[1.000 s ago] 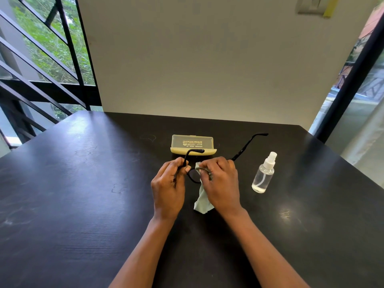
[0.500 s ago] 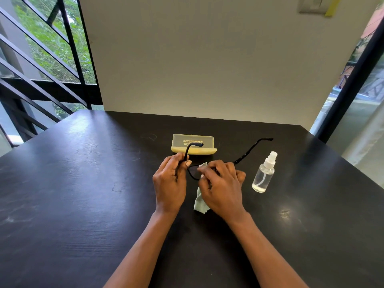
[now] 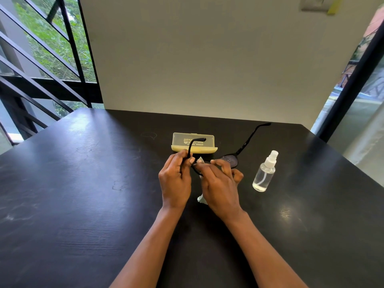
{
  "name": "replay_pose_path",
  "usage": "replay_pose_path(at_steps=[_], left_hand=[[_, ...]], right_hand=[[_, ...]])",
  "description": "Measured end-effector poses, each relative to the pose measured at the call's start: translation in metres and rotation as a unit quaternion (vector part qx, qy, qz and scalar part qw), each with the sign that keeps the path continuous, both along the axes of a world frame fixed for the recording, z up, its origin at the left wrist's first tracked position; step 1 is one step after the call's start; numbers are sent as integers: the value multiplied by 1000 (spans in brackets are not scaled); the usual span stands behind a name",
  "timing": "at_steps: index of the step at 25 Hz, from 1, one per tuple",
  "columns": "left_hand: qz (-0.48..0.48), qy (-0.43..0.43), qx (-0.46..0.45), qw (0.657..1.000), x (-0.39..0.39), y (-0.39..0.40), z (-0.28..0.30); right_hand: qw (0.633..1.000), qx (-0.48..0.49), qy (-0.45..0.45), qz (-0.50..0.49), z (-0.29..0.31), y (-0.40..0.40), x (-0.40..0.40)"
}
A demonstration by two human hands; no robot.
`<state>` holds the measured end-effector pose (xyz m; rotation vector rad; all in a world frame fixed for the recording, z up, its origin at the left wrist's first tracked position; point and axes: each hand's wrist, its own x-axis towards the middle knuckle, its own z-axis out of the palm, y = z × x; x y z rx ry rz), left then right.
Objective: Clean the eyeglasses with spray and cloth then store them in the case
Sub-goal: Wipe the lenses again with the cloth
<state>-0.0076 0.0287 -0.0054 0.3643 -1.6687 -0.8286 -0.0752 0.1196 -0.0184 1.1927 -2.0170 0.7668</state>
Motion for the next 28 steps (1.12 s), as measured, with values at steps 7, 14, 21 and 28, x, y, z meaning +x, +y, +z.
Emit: replay_pose_path(at_steps=[7,14,21,28], left_hand=[[5,4,-22,1000,4,-4,-2],[-8,5,-33,999,5,-3,-5],[-10,6,-26,1000,6,-2,-6],[-8,11,-31,999,5,-5,-4]], right_hand=[[1000,-22,-1,-4,-4,6,-10],[1000,-12,0,-11,-4,4,-10],[994,-31,-53,87,-1,1,-2],[998,-41,15,-46,1,9,-3]])
